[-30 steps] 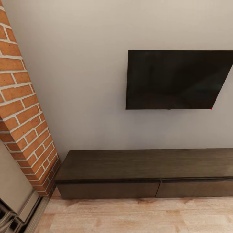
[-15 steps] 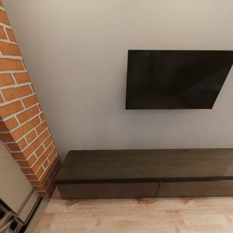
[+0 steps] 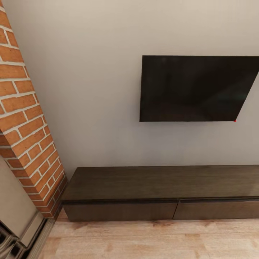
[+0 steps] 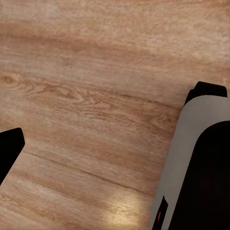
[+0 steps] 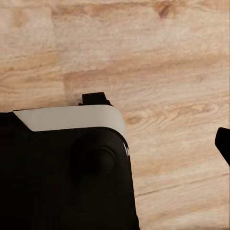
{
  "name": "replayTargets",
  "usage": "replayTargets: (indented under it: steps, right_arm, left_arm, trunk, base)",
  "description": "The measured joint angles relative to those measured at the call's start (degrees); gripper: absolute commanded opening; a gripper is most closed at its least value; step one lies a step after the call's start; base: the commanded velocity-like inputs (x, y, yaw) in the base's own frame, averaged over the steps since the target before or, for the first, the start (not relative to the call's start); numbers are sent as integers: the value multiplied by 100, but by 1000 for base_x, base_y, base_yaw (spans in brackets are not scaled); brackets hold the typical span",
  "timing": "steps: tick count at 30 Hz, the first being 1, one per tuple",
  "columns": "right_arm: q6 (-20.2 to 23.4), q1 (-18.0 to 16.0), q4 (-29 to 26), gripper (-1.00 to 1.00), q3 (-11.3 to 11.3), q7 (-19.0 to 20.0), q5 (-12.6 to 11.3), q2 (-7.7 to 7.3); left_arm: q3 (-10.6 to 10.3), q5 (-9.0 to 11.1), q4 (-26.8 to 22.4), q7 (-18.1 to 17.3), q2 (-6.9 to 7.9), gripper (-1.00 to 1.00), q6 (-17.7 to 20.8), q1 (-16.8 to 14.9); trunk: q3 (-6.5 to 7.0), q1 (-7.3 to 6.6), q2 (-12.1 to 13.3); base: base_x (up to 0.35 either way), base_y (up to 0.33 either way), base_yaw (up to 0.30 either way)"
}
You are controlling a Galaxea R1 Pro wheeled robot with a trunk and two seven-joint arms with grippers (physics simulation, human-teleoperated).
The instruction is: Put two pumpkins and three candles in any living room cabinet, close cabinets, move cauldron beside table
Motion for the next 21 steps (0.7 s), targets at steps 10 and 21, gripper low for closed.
replayTargets:
  steps: [10,21]
  right_arm:
    - [384,80,-4,100,-2,674,1,4]
    - [320,82,-13,100,2,685,-18,6]
  left_arm:
    - [3,5,-1,2,4,100,-88,97]
    - [25,-1,-72,-4,-143,100,-88,92]
  trunk:
    - [0,0,0]
    - [0,0,0]
  base:
    - [0,0,0]
    - [0,0,0]
